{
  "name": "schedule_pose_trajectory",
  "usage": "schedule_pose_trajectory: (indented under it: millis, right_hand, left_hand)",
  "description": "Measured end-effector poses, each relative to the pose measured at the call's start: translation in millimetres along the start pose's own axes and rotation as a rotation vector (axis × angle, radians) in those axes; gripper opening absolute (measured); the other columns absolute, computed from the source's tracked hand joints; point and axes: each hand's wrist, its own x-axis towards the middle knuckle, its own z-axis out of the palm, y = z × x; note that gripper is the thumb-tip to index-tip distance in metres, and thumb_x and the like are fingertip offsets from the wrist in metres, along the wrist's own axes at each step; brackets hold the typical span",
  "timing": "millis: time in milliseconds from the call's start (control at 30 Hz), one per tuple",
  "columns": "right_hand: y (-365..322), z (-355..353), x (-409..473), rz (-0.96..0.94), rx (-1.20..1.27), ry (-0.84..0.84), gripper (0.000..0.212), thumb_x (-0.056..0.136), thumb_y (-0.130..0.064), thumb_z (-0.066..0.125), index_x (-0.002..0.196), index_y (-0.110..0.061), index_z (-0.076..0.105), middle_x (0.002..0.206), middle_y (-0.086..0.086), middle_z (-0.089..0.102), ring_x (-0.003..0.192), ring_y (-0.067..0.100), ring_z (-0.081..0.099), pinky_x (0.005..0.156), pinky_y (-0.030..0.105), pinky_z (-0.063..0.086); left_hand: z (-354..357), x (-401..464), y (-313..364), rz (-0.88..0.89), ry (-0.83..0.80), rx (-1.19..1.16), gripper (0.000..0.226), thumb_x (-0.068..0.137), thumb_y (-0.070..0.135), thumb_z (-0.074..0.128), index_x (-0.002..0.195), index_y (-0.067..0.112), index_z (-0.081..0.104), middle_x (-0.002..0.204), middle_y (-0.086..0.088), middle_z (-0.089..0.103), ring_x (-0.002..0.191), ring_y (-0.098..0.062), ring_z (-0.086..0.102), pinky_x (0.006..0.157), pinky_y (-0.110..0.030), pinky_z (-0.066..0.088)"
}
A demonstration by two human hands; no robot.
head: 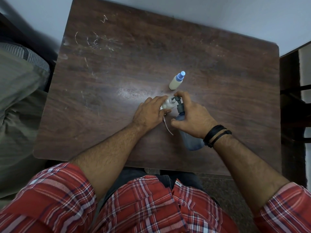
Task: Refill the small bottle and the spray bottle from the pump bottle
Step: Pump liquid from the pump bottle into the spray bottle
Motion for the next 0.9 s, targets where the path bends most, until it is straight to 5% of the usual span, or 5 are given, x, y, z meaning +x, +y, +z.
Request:
schedule_pose_trajectory:
  millis: [133,367,633,900]
  right_hand:
    - [1.8,0.6,-0.6,0.003,-0.004,-0.019,0.07,0.077,-0.03,0.071,0.136,-0.023,0.034,0.076,-0.019,0.045,0.067,-0.001,0.049,0.059,0.014,0.033]
    - [5.3,1.7,0.2,0.009,0.036,0.001,0.059,0.076,-0.03,0.07,0.125,-0.018,0.038,0.075,-0.017,0.047,0.065,0.0,0.049,0.058,0.02,0.034]
    - [4.8,-0.4,0.4,0.009,0.007,-0.013,0.073,0.075,-0.031,0.072,0.137,-0.025,0.034,0.079,-0.019,0.048,0.073,0.014,0.055,0.069,0.026,0.039]
    - [6.0,1.6,0.4,0.001,-0.03,-0.015,0.065,0.075,-0.029,0.07,0.13,-0.023,0.035,0.075,-0.017,0.046,0.065,0.008,0.05,0.066,0.027,0.036]
  left_hand:
    - [0.8,-0.4,0.4,0.01,0.003,0.007,0.052,0.097,0.045,0.055,0.144,0.025,0.046,0.139,0.006,0.056,0.11,-0.021,0.053,0.093,-0.046,0.047]
    - [-0.8,-1.1,1.0,0.016,0.002,0.007,0.052,0.096,0.043,0.055,0.144,0.025,0.046,0.14,0.006,0.055,0.112,-0.022,0.053,0.094,-0.046,0.046]
    - [-0.9,0.2,0.1,0.006,-0.004,0.013,0.054,0.097,0.045,0.054,0.145,0.025,0.044,0.141,0.007,0.055,0.112,-0.021,0.052,0.095,-0.046,0.047]
    - [0.2,-0.3,0.3,0.009,0.0,0.013,0.054,0.096,0.046,0.054,0.145,0.026,0.044,0.141,0.007,0.055,0.112,-0.021,0.052,0.095,-0.046,0.047]
